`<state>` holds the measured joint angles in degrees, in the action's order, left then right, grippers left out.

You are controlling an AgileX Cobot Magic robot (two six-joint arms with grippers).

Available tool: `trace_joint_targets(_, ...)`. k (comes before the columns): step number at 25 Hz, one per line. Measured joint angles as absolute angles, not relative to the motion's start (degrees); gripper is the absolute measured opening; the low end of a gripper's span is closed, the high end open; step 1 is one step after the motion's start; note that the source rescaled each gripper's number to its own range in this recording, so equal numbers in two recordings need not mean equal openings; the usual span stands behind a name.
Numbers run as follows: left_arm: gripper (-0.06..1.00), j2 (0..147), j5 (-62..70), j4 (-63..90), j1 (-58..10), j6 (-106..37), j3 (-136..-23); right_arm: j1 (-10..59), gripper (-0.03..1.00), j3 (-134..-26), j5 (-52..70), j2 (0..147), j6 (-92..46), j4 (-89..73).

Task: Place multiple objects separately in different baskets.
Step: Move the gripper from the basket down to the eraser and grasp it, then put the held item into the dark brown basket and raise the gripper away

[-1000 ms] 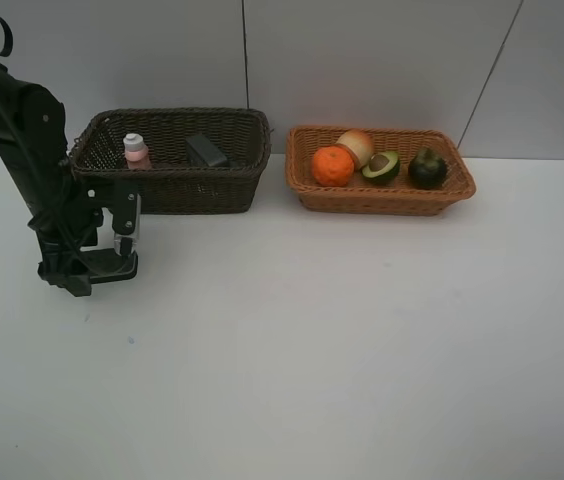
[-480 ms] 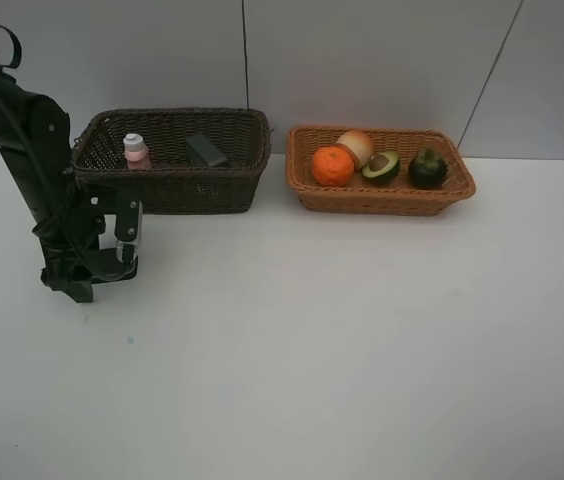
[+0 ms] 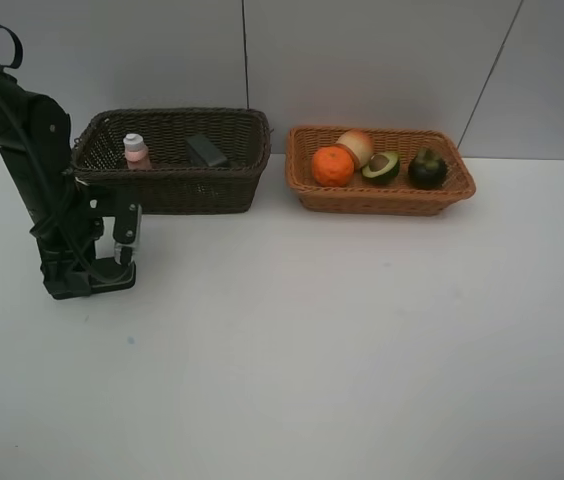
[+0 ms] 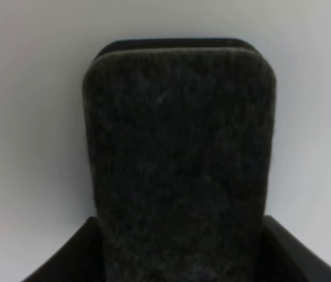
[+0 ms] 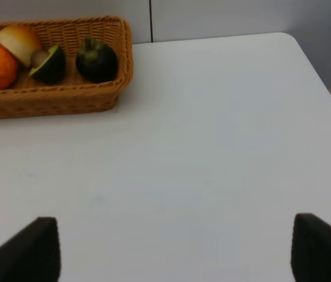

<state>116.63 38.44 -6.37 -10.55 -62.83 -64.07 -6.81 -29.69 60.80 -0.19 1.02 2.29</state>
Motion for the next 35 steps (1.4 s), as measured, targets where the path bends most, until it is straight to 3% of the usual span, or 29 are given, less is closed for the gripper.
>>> trace_joint_targets(16,0.36,115.6,40.2,-6.6,-10.6,-62.9,-64.9,-6.8,0.98,-29.7,60.8,-0.2,1.0,2.3)
trace_joint_targets(28,0.36,95.7,50.0,0.9,-10.6,-62.9,-65.0,-6.8,0.98,-29.7,60.8,-0.2,1.0,2.3)
trace_joint_targets(35,0.36,88.9,39.6,2.2,-10.6,-63.0,-65.7,-6.8,0.98,-29.7,60.8,-0.2,1.0,2.3)
